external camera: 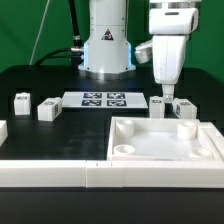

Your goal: Assemble one leg

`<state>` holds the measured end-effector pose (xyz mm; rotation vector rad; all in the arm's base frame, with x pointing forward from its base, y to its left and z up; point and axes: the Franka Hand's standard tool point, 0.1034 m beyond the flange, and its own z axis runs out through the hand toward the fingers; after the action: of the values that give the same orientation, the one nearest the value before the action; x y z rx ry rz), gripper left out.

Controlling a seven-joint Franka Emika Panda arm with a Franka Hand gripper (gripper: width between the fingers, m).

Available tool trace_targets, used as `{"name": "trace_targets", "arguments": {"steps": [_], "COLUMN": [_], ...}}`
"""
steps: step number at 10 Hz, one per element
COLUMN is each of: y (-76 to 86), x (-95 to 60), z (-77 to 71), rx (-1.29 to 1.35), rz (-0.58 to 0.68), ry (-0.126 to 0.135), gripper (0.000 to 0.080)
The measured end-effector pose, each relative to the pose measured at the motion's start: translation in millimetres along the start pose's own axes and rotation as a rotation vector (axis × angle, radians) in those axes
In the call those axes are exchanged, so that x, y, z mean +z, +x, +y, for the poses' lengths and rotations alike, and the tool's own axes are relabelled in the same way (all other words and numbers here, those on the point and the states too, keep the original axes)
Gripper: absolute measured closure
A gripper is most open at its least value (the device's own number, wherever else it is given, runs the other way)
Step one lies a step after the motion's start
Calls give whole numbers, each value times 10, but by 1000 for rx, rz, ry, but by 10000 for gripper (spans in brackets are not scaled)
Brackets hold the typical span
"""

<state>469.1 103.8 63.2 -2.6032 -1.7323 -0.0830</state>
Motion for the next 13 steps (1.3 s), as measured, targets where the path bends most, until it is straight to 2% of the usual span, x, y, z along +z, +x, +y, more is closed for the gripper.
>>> {"name": "trace_targets", "arguments": {"steps": [3,5,7,9,13], "y": [-13,-11,95,195,171], "x": [34,108,144,164,169], "z": [-49,-221,-373,-497,-501], "rx": [369,656,896,1010,1011], "rz": [17,18,16,14,-14], "ry": [8,33,50,60,72], "gripper": [151,151,151,151,151]}}
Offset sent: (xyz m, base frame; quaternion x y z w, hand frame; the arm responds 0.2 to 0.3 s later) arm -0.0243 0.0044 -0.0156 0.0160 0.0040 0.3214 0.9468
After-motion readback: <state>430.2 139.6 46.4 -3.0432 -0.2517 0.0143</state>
